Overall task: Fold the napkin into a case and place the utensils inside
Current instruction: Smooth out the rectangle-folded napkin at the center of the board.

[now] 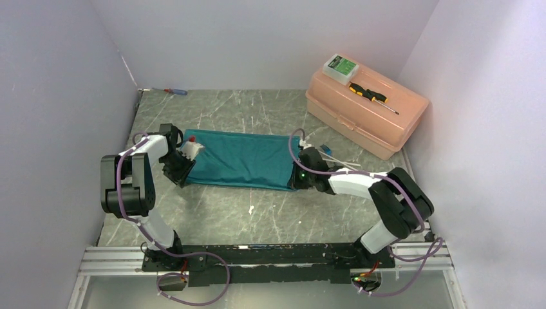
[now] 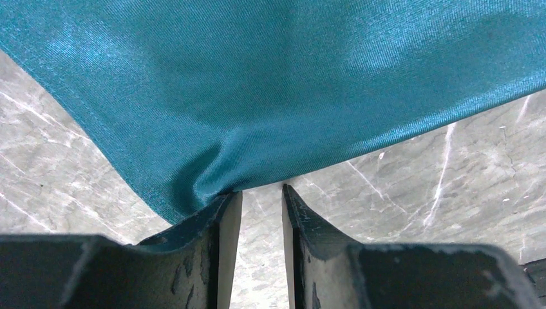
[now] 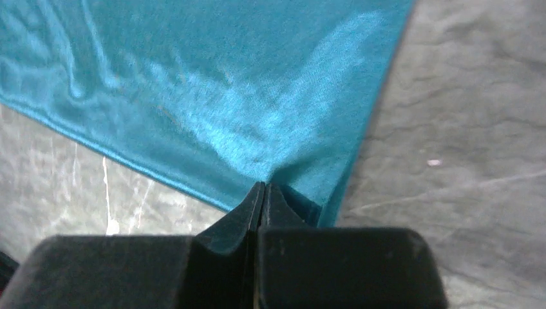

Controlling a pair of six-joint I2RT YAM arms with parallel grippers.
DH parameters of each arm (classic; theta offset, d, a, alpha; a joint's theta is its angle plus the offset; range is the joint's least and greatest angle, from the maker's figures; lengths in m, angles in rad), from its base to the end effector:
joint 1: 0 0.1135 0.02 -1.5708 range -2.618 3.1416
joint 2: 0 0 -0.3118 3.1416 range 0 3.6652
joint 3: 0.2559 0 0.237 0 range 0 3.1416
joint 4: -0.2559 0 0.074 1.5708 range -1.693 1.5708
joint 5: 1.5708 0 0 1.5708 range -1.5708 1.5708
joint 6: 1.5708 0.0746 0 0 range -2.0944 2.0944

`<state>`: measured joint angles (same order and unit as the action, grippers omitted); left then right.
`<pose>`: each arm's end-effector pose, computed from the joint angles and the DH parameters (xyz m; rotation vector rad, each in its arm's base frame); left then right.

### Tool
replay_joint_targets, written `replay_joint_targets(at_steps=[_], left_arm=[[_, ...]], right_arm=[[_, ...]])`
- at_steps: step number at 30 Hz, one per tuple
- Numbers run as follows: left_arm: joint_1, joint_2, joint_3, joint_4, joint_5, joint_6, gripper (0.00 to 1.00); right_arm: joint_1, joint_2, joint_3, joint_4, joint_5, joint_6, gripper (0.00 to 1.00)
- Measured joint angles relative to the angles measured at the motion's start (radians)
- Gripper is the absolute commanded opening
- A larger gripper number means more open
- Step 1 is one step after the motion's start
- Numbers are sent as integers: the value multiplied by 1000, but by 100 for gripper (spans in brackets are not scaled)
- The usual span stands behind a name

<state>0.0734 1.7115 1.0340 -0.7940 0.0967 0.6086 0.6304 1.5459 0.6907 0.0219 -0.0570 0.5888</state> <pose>0.2944 0.0144 0.1777 0.8041 2.9053 -0.0874 0.2461 0.1849 0.1816 -0.0795 2.4987 0.6115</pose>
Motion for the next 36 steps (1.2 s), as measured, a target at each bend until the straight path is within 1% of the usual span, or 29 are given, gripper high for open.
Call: replay_joint_targets(at_steps=[4,10,15,19,22,26,32,33,36], left_arm=[[0,0,0,-1,3,0,36],[0,0,0,1,2,0,36],[0,0,0,0,2,-2,36],[0,0,1,0,2,-3,37],[0,0,2,0,2,-6,38],[0,0,8,0,5,-18,39],[0,0,23,-4,11,-26,40],[0,0,25,-6,11,-26,41],[0,0,43,-36,17,-26,46]], right_arm=[[-19,6,-28,21,-25,45,0],[-19,-2,-33,16,-43,51,0],[-23,-93,-33,-42,-59,44,0],[-33,-169,-36,-51,-58,39,0],[-41,-161,-63,-50,-58,39,0],[-50,-104,-114,-53,-60,47,0],[-72,-100,-114,-44,-75,43,0],[-75,-101,-114,-47,-75,43,2],[-88,-125,-114,-79,-75,40,26]])
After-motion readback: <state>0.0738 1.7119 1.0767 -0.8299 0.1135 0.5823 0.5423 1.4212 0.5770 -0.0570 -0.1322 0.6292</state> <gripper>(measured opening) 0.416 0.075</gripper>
